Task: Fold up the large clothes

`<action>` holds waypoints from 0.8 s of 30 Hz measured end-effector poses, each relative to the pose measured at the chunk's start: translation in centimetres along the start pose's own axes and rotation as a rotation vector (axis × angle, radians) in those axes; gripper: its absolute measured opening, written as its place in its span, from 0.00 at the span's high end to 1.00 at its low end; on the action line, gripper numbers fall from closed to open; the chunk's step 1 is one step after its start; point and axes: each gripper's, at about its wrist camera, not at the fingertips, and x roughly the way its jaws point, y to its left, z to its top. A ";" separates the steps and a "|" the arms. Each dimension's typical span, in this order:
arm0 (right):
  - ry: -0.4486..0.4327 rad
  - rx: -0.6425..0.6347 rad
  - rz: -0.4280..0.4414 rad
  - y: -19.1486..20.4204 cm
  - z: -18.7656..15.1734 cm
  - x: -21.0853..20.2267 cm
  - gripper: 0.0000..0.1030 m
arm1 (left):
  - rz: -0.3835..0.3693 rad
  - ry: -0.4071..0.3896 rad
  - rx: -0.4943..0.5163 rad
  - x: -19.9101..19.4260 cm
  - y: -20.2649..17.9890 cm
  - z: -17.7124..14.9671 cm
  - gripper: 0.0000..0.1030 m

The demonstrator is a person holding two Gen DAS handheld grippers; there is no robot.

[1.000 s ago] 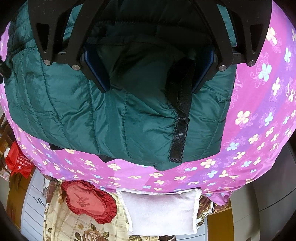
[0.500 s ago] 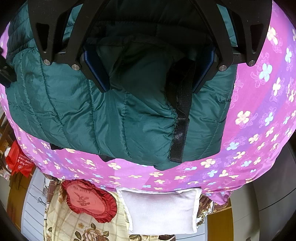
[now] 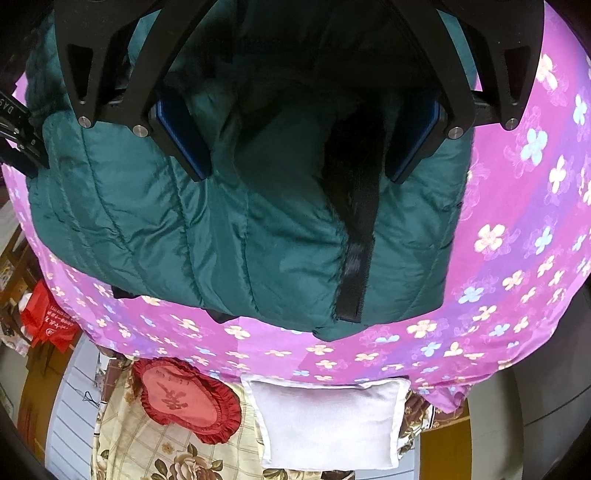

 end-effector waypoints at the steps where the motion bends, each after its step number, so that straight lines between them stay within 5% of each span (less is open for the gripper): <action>1: -0.009 0.003 0.008 0.0 -0.1 -0.5 0.29 | -0.003 0.000 -0.008 -0.3 0.3 -0.1 0.06; 9: -0.042 0.034 0.030 0.6 -0.4 -4.1 0.25 | -0.027 -0.028 -0.069 -4.0 2.5 -1.6 0.06; 24: 0.010 0.043 -0.013 1.4 -4.3 -6.9 0.22 | -0.014 0.023 0.005 -8.4 3.9 -7.7 0.06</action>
